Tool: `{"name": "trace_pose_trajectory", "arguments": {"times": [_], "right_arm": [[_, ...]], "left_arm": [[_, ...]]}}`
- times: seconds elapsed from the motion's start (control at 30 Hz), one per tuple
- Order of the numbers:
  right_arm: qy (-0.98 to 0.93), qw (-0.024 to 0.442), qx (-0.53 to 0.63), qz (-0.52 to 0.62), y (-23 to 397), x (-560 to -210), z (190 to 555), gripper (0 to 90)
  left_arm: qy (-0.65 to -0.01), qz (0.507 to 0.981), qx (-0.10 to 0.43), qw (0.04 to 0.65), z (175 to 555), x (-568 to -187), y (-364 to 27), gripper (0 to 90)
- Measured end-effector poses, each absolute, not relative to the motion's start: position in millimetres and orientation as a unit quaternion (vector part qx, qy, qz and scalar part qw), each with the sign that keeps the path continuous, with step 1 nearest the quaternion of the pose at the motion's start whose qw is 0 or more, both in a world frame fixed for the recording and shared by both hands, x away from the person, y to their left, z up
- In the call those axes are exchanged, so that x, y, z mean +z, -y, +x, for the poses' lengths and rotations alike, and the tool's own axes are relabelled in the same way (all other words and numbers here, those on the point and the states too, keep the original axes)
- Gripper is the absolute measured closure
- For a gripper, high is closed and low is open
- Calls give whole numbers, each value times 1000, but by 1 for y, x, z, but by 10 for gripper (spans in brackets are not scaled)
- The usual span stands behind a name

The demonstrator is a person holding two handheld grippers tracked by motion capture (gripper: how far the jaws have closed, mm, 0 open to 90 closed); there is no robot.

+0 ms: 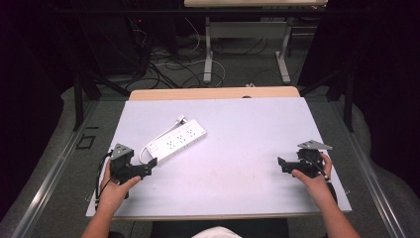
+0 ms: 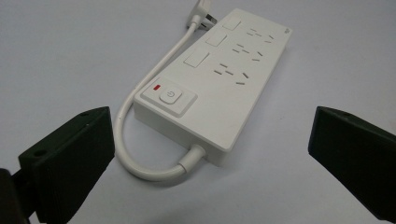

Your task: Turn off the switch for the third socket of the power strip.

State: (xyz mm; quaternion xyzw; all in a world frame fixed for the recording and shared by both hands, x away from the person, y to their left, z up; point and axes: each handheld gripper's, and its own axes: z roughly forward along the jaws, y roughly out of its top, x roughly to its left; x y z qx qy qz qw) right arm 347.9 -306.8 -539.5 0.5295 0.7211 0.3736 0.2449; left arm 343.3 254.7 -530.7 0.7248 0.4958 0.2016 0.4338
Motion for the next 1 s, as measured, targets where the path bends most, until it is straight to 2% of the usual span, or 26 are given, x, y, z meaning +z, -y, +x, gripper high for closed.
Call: {"name": "trace_pose_trajectory", "arguments": {"times": [0.23,1.0], "right_arm": [[-735,236,394,500,296,-530,332,0],[-741,238,400,484,289,-534,328,5]], "left_arm": [[-495,727,197,433,344,-528,-251,5],[-470,745,187,434,353,-510,-228,6]]}}
